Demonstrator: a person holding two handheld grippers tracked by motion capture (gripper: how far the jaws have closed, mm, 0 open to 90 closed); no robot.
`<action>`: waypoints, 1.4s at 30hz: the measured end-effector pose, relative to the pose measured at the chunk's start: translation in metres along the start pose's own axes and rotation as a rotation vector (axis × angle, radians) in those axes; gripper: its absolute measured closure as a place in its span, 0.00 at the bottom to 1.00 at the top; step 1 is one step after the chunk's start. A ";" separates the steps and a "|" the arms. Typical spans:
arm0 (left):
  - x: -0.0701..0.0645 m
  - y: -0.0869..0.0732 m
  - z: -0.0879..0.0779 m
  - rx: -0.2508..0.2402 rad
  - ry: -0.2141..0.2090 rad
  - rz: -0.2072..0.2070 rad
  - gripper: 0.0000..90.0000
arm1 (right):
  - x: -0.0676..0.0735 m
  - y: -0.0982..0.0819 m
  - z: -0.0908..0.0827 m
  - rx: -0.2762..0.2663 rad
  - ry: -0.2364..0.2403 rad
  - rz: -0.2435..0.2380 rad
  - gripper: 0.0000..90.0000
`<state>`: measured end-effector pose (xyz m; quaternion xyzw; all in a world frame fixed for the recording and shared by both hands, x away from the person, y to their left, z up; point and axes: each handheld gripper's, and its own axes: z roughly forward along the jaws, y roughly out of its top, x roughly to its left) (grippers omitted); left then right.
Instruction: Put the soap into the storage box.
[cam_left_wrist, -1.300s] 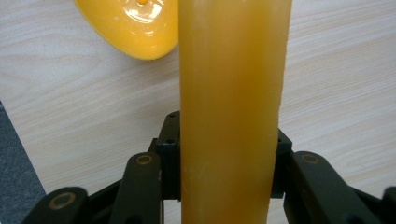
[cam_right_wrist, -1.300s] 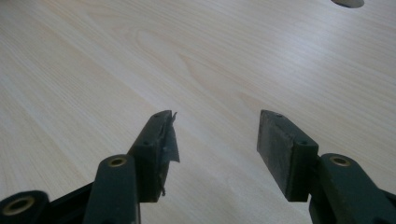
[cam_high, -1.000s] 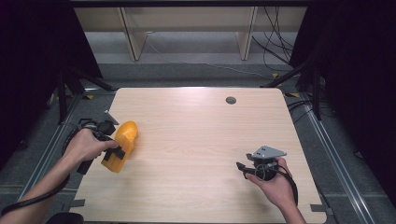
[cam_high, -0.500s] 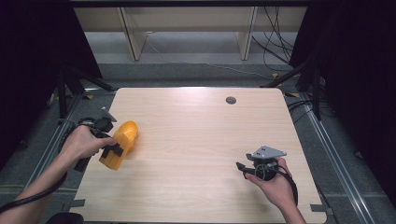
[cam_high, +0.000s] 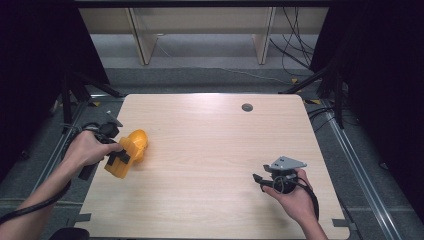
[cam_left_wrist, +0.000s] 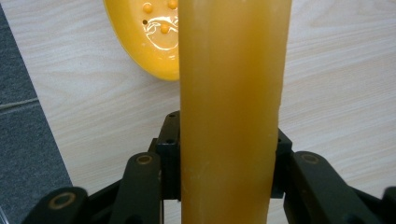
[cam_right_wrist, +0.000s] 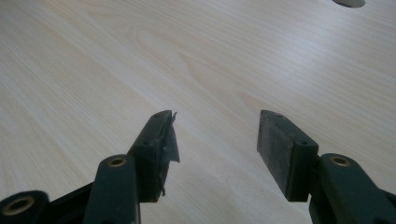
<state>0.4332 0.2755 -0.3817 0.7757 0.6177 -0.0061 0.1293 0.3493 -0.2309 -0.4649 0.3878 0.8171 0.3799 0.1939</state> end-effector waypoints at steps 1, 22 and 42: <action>0.001 0.001 0.000 -0.002 0.011 0.018 0.67 | 0.000 0.000 0.000 0.000 0.000 -0.002 0.52; 0.008 0.015 -0.003 -0.022 0.019 0.009 0.67 | 0.003 0.001 -0.001 -0.002 0.004 0.029 0.52; 0.011 0.033 -0.003 -0.034 0.028 -0.027 0.67 | 0.003 0.001 -0.001 0.010 0.011 0.036 0.52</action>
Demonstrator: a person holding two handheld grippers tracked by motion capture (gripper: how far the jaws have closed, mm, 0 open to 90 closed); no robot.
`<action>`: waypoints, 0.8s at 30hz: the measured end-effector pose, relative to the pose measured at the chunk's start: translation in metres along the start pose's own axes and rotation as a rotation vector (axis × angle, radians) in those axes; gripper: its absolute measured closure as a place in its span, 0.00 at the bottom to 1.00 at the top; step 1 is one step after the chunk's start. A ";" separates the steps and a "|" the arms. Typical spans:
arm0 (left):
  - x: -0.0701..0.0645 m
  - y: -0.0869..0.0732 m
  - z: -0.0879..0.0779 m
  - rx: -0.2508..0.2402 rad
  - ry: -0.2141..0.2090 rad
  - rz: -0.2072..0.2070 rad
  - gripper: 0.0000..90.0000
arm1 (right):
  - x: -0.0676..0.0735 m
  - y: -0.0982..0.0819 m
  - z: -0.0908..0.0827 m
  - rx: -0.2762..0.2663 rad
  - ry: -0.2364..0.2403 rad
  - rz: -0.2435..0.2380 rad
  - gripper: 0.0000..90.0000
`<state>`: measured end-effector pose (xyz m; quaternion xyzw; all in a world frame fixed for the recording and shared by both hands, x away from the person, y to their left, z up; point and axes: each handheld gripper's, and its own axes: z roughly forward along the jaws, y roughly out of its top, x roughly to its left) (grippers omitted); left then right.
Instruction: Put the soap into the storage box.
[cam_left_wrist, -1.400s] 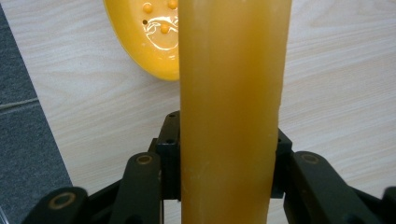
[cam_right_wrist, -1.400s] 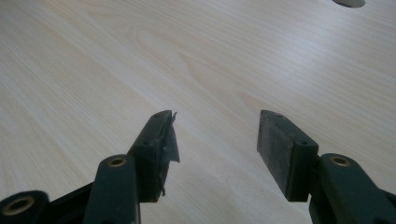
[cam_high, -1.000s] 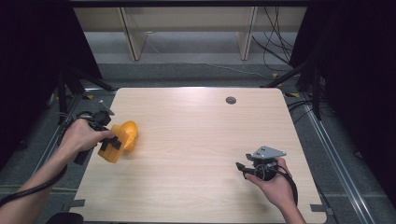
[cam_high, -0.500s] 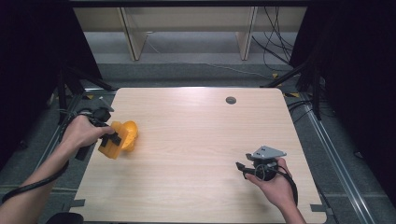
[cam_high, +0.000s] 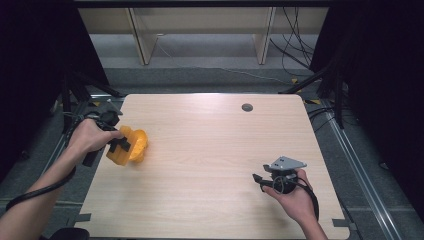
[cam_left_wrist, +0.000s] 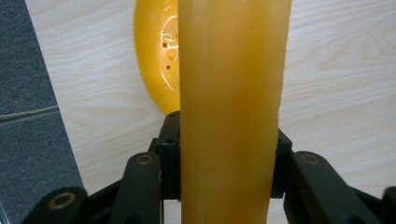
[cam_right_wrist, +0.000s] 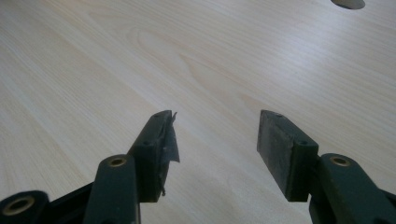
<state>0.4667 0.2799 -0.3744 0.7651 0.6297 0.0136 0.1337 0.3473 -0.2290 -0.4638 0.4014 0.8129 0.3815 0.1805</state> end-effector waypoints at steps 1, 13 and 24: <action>0.000 0.001 0.001 -0.002 0.001 -0.003 0.67 | 0.000 0.000 0.000 0.001 -0.001 0.000 0.52; 0.004 0.008 0.002 -0.012 0.010 -0.014 0.67 | 0.000 0.000 0.001 0.001 0.000 -0.004 0.52; 0.005 0.017 0.005 -0.004 0.020 -0.017 0.67 | 0.000 0.000 0.001 -0.002 0.000 -0.004 0.52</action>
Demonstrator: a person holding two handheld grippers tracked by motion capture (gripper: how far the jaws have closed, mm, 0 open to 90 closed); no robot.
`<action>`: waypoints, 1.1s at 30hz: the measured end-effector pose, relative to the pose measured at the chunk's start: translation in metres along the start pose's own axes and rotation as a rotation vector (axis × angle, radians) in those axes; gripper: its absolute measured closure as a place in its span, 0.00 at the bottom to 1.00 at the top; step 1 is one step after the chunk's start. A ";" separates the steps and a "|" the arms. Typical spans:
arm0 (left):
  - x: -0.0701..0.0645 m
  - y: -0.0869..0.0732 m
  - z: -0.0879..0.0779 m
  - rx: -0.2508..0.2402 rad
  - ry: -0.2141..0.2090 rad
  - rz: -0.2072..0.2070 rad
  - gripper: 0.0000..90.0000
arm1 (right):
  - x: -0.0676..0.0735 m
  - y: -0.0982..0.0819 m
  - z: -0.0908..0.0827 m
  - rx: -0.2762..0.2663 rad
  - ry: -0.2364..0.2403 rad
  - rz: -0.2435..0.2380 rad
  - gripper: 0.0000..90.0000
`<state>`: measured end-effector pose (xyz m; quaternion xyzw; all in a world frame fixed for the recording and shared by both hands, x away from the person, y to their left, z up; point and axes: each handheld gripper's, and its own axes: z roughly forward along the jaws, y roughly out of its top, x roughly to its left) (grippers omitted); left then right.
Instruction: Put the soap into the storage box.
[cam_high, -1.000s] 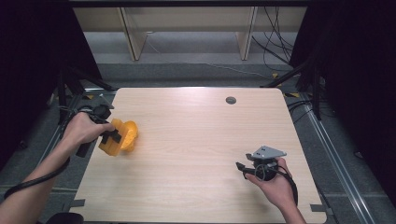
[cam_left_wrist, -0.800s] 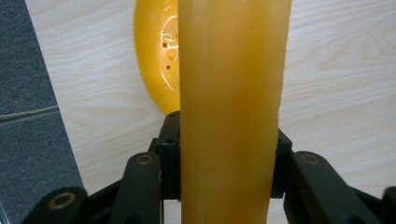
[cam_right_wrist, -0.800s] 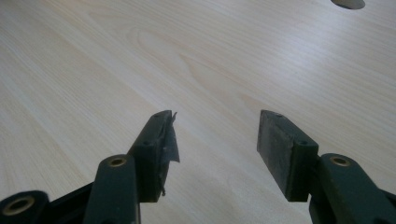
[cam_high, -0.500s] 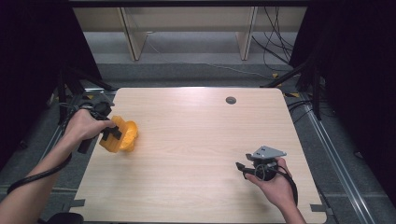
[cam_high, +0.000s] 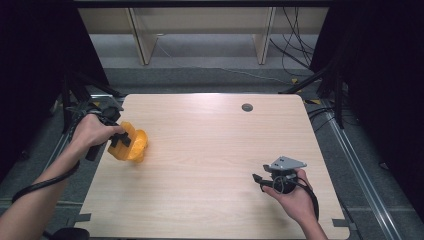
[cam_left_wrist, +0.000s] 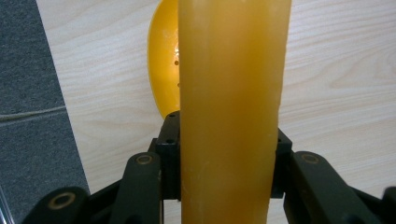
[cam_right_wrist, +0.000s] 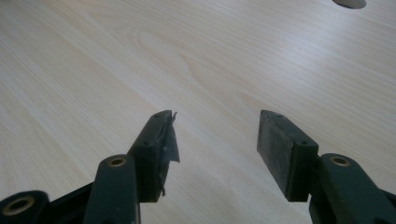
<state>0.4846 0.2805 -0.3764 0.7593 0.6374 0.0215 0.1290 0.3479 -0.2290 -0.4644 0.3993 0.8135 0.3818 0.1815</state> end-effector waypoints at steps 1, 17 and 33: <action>-0.001 0.000 0.000 -0.003 0.000 -0.007 0.67 | 0.000 0.000 0.000 -0.001 0.000 -0.001 0.52; 0.004 0.011 0.007 -0.007 0.004 0.030 0.67 | 0.000 0.000 0.000 0.000 0.000 0.000 0.52; 0.004 0.021 0.018 0.001 0.020 0.007 0.67 | -0.001 0.000 0.001 0.000 0.011 -0.020 0.52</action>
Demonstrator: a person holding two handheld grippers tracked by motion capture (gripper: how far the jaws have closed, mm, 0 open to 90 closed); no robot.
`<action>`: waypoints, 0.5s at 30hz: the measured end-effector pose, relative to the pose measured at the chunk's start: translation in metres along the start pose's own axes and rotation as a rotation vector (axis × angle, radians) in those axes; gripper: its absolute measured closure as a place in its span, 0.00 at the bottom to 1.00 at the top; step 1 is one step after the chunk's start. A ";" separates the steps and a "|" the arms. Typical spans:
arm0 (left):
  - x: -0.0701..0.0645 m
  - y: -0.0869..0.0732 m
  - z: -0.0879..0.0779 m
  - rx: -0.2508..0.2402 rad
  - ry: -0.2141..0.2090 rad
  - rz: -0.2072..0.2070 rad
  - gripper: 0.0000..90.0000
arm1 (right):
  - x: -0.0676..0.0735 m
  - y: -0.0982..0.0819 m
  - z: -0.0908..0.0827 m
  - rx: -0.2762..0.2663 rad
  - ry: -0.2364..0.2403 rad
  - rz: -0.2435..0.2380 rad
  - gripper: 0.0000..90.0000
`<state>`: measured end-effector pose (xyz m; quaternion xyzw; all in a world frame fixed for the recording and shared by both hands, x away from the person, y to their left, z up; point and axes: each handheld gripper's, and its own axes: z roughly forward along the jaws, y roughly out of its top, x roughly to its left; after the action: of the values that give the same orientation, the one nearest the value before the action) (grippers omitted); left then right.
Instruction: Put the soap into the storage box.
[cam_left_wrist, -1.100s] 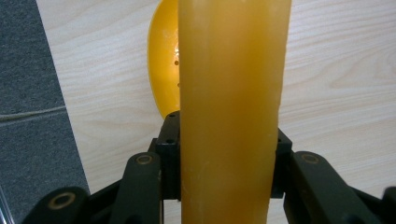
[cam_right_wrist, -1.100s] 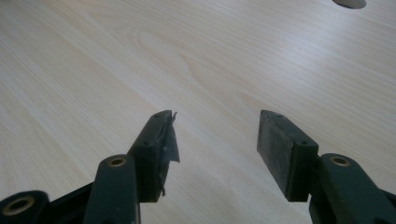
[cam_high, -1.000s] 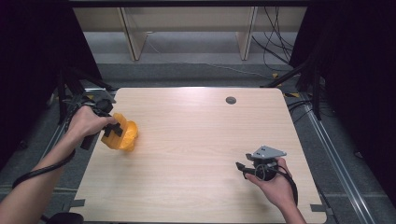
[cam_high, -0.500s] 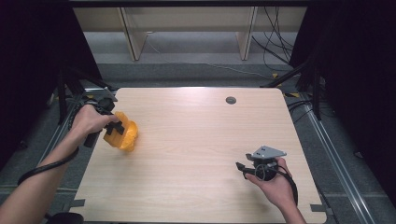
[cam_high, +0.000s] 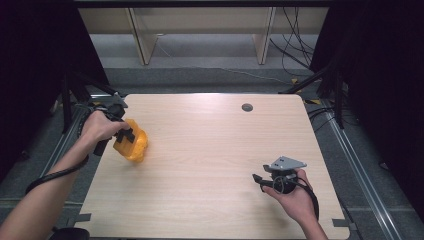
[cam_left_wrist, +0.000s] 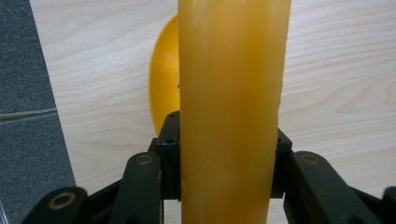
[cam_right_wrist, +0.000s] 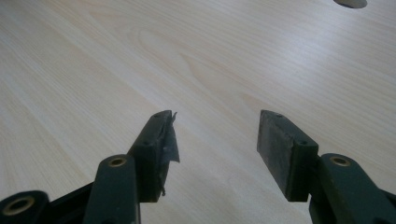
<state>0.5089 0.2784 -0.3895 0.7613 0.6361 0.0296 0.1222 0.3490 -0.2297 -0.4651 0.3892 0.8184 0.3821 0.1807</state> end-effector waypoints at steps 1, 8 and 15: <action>0.001 0.001 0.000 0.016 -0.008 0.002 0.67 | 0.000 0.000 0.000 0.000 -0.002 -0.005 0.52; -0.001 0.002 0.007 0.031 0.001 -0.010 0.67 | 0.000 0.000 0.000 -0.001 -0.003 -0.009 0.52; 0.000 0.006 0.012 0.074 0.011 -0.004 0.67 | 0.000 0.000 0.000 0.001 0.005 0.002 0.52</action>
<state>0.5171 0.2757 -0.4002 0.7637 0.6391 0.0099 0.0903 0.3487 -0.2296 -0.4649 0.3892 0.8186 0.3830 0.1782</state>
